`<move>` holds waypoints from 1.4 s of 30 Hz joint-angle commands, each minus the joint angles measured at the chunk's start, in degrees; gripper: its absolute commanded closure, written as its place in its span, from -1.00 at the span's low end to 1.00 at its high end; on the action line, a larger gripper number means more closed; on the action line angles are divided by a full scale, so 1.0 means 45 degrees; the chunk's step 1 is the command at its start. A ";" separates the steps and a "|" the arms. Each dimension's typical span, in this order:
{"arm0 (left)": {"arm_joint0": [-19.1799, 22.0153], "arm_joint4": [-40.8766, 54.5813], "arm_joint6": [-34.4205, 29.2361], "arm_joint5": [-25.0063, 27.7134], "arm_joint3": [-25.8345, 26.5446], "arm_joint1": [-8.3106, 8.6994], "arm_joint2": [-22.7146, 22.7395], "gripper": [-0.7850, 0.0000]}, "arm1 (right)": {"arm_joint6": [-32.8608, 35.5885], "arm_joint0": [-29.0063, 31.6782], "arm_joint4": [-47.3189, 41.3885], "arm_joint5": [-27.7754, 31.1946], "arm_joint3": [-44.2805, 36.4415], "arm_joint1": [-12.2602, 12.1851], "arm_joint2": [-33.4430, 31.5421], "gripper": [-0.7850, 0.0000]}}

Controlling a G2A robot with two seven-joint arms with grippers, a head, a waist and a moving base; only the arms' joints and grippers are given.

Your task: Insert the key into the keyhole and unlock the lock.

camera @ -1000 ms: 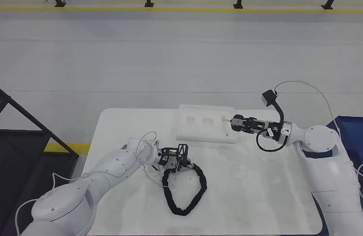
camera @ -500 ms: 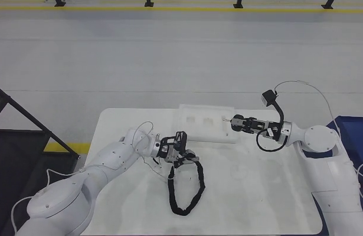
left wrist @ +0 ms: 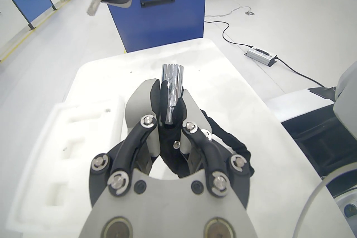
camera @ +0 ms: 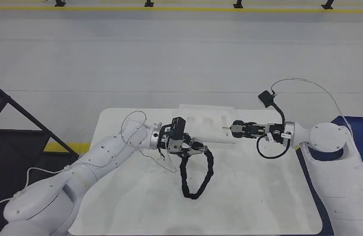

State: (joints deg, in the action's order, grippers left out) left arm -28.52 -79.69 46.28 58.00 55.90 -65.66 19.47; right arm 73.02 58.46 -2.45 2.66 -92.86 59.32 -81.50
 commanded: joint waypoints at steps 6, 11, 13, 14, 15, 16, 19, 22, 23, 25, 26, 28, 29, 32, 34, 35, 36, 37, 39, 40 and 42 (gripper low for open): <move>-0.0386 -0.0167 0.0308 -0.0307 0.1820 0.0555 0.0892 1.00 | 0.1277 0.0769 0.0015 -0.1002 -0.2692 -0.0330 -0.1038 1.00; -0.0453 -0.0179 0.0292 -0.0291 0.2433 0.0615 0.1195 1.00 | 0.1651 0.1239 -0.0099 -0.1015 -0.3900 -0.0495 -0.1549 1.00; -0.0399 -0.0097 0.0314 -0.0313 0.2529 0.0526 0.1192 1.00 | 0.1776 0.1401 -0.0030 -0.1066 -0.4246 -0.0555 -0.1669 1.00; -0.0352 -0.0096 0.0345 -0.0344 0.2495 0.0463 0.1171 1.00 | 0.1822 0.1469 -0.0009 -0.1080 -0.4399 -0.0583 -0.1713 1.00; -0.0293 -0.0106 0.0393 -0.0392 0.2437 0.0383 0.1138 1.00 | 0.1878 0.1534 0.0031 -0.1103 -0.4520 -0.0610 -0.1744 1.00; -0.0243 -0.0080 0.0460 -0.0459 0.2390 0.0291 0.1089 1.00 | 0.1891 0.1590 0.0060 -0.1123 -0.4628 -0.0635 -0.1778 1.00; -0.0066 -0.0121 0.0737 -0.0736 0.2156 -0.0023 0.0894 1.00 | 0.1754 0.1863 0.0083 -0.1003 -0.4912 -0.0699 -0.1933 1.00; 0.0028 -0.0249 0.0971 -0.0970 0.1950 -0.0194 0.0766 1.00 | 0.1710 0.1895 0.0067 -0.0962 -0.4940 -0.0705 -0.1960 1.00; 0.0028 -0.0249 0.0971 -0.0970 0.1950 -0.0194 0.0766 1.00 | 0.1710 0.1895 0.0067 -0.0962 -0.4940 -0.0705 -0.1960 1.00; 0.0028 -0.0249 0.0971 -0.0970 0.1950 -0.0194 0.0766 1.00 | 0.1710 0.1895 0.0067 -0.0962 -0.4940 -0.0705 -0.1960 1.00; 0.0028 -0.0249 0.0971 -0.0970 0.1950 -0.0194 0.0766 1.00 | 0.1710 0.1895 0.0067 -0.0962 -0.4940 -0.0705 -0.1960 1.00; 0.0028 -0.0249 0.0971 -0.0970 0.1950 -0.0194 0.0766 1.00 | 0.1710 0.1895 0.0067 -0.0962 -0.4940 -0.0705 -0.1960 1.00; 0.0028 -0.0249 0.0971 -0.0970 0.1950 -0.0194 0.0766 1.00 | 0.1710 0.1895 0.0067 -0.0962 -0.4940 -0.0705 -0.1960 1.00; 0.0028 -0.0249 0.0971 -0.0970 0.1950 -0.0194 0.0766 1.00 | 0.1710 0.1895 0.0067 -0.0962 -0.4940 -0.0705 -0.1960 1.00; 0.0028 -0.0249 0.0971 -0.0970 0.1950 -0.0194 0.0766 1.00 | 0.1710 0.1895 0.0067 -0.0962 -0.4940 -0.0705 -0.1960 1.00; 0.0028 -0.0249 0.0971 -0.0970 0.1950 -0.0194 0.0766 1.00 | 0.1641 0.1923 0.0037 -0.0939 -0.4948 -0.0702 -0.1940 1.00; 0.0028 -0.0249 0.0971 -0.0970 0.1950 -0.0194 0.0766 1.00 | 0.1455 0.2017 -0.0040 -0.0845 -0.4970 -0.0700 -0.1877 1.00; -0.0131 -0.0198 0.0611 -0.1214 0.1938 -0.0188 0.0809 1.00 | 0.1402 0.2071 0.0067 -0.0901 -0.4989 -0.0721 -0.1888 1.00; -0.0410 0.0081 -0.0052 -0.1565 0.1985 -0.0177 0.0980 1.00 | 0.1575 0.2026 0.0335 -0.1074 -0.5292 -0.0789 -0.2014 1.00; -0.0535 0.0317 -0.0144 -0.1536 0.2017 -0.0178 0.1065 1.00 | 0.1705 0.1990 0.0599 -0.1219 -0.5544 -0.0835 -0.2123 1.00; -0.0647 0.0479 -0.0298 -0.1490 0.2066 -0.0188 0.1207 1.00 | 0.2027 0.1981 0.1020 -0.1447 -0.6195 -0.0921 -0.2285 1.00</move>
State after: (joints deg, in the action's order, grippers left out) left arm -31.31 -77.61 45.24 51.19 65.08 -66.48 24.63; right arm 81.49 67.38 1.29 -3.41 -119.30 55.34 -91.46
